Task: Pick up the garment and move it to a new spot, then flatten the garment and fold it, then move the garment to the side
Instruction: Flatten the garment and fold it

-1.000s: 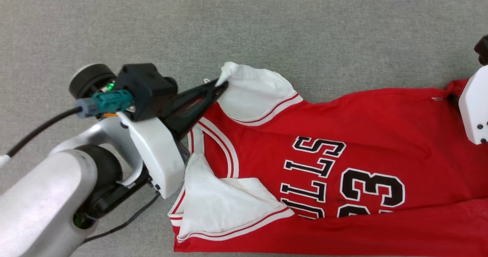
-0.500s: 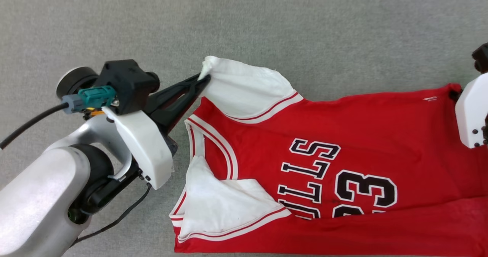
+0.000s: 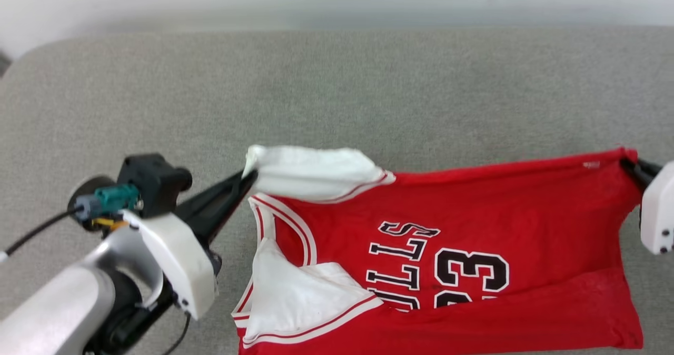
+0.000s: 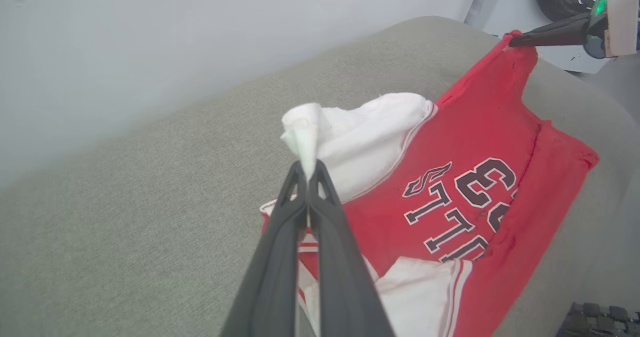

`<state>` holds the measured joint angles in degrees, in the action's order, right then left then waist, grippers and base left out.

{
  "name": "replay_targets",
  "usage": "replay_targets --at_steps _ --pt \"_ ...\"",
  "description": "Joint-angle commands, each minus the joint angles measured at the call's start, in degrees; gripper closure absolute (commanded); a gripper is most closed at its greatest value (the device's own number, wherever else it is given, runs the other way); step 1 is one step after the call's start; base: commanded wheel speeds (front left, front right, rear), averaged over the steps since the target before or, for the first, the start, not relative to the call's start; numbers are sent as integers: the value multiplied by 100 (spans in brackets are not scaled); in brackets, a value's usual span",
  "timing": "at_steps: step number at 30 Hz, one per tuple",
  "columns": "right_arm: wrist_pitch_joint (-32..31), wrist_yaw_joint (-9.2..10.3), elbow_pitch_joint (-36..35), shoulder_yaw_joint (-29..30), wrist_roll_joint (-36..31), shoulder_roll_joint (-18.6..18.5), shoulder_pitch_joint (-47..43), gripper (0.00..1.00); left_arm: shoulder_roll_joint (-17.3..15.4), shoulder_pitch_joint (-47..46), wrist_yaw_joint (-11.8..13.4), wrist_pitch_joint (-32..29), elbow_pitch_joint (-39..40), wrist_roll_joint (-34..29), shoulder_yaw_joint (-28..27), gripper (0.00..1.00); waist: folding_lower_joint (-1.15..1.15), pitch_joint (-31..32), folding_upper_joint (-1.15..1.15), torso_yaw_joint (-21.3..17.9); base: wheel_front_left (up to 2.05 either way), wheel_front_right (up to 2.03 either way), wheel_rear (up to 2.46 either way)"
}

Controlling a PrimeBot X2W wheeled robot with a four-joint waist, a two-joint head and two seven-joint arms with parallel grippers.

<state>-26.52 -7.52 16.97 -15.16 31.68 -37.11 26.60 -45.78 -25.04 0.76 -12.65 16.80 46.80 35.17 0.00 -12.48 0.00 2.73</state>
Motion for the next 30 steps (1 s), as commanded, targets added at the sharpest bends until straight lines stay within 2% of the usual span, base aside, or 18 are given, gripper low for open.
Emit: replay_targets --at_steps 1,9,15,17,21,30 --pt "46 6 -110 102 14 14 -239 100 -30 193 58 47 49 35 25 100 0 175 0 -59 0 0 0" --pt "12 6 -800 743 -51 245 -1686 100 -202 1235 359 238 185 176 224 100 0 344 0 -72 0 0 0" --pt "-252 5 -1093 899 -106 360 -2479 100 -233 1751 420 331 10 60 499 100 0 365 0 -63 0 0 0" --pt "-361 5 -1116 811 -143 283 -2641 100 -237 1828 405 285 -155 -106 675 100 0 377 0 -59 0 0 0" --pt "-531 5 -1045 706 -178 253 -2797 100 -28 1904 325 268 -471 -178 926 100 0 372 0 -60 0 0 0" --pt "-554 5 -864 484 -196 279 -2722 100 279 1745 182 332 -1052 -350 1174 100 0 302 0 -26 0 0 0"
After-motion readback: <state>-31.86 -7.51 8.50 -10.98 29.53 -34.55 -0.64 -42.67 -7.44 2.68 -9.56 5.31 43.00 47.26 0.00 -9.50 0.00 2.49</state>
